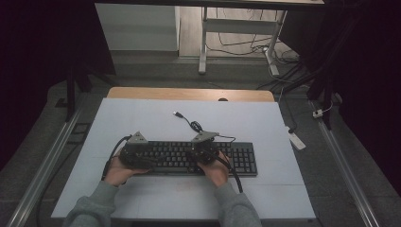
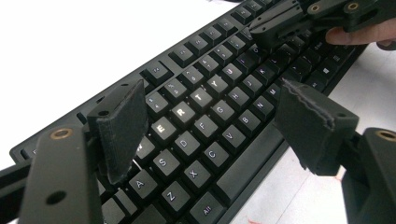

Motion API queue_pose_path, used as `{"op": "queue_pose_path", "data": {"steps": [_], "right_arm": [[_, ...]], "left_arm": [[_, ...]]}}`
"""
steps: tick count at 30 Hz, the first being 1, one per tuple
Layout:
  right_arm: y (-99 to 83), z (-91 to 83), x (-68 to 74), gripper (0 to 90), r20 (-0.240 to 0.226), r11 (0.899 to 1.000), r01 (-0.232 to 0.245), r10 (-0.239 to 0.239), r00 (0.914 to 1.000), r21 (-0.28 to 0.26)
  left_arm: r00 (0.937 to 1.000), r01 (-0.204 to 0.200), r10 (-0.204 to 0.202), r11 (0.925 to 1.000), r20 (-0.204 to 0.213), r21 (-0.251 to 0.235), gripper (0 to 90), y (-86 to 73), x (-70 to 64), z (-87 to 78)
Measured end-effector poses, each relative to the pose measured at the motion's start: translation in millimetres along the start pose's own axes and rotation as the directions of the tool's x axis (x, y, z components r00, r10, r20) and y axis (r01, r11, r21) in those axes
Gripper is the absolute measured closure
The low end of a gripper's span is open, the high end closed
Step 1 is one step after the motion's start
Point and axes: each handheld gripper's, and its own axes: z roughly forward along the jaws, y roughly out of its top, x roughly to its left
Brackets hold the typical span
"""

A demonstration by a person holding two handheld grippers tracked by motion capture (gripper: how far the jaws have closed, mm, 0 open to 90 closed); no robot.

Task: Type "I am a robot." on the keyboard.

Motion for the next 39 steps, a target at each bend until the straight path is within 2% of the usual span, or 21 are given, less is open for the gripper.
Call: {"op": "queue_pose_path", "data": {"steps": [13, 17, 20, 25, 27, 33, 39], "right_arm": [[-1.7, 4.8, -1.1, 89.6, 0.012, 1.0, 0.007, -0.008, 0.9999, 0.029], [-0.7, 3.7, -0.5, 89.6, 0.01, 1.0, 0.015, -0.015, 0.9998, 0.02], [-0.2, -0.6, -0.7, 89.6, 0.012, 1.0, 0.008, -0.008, 0.9999, -0.007], [-2.1, -14.9, -3.8, 88.2, 0.007, 0.999, -0.001, 0.002, 1.0, -0.044], [-4.1, -22.6, -5.0, 81.4, 0.011, 0.998, -0.005, 0.006, 0.9999, -0.064], [-14.9, -46.1, -7.9, 69.1, 0.021, 0.996, -0.006, 0.008, 0.9997, -0.092], [-29.3, -68.5, -9.9, 61.7, 0.024, 0.993, -0.019, 0.022, 0.9995, -0.112]], "left_arm": [[1.0, -0.007, 0.007, 1.0, -0.005, 0.005, 25.4, 0.0, -0.8, 0.8], [1.0, -0.008, 0.008, 1.0, -0.004, 0.002, 25.4, -0.1, -0.5, 0.2], [0.9999, -0.009, 0.009, 1.0, -0.006, -0.002, 25.4, -0.1, 0.0, -0.4], [0.9999, 0.0, 0.0, 1.0, -0.012, -0.009, 25.5, -0.6, 1.3, -1.7], [0.9999, 0.001, -0.001, 1.0, -0.016, -0.01, 25.5, -0.7, 1.9, -2.1], [0.9997, 0.004, -0.004, 0.9999, -0.022, -0.015, 25.6, -0.6, 1.5, -2.3], [0.9997, 0.004, -0.005, 0.9997, -0.022, -0.022, 25.8, 0.1, 1.0, -2.7]]}}
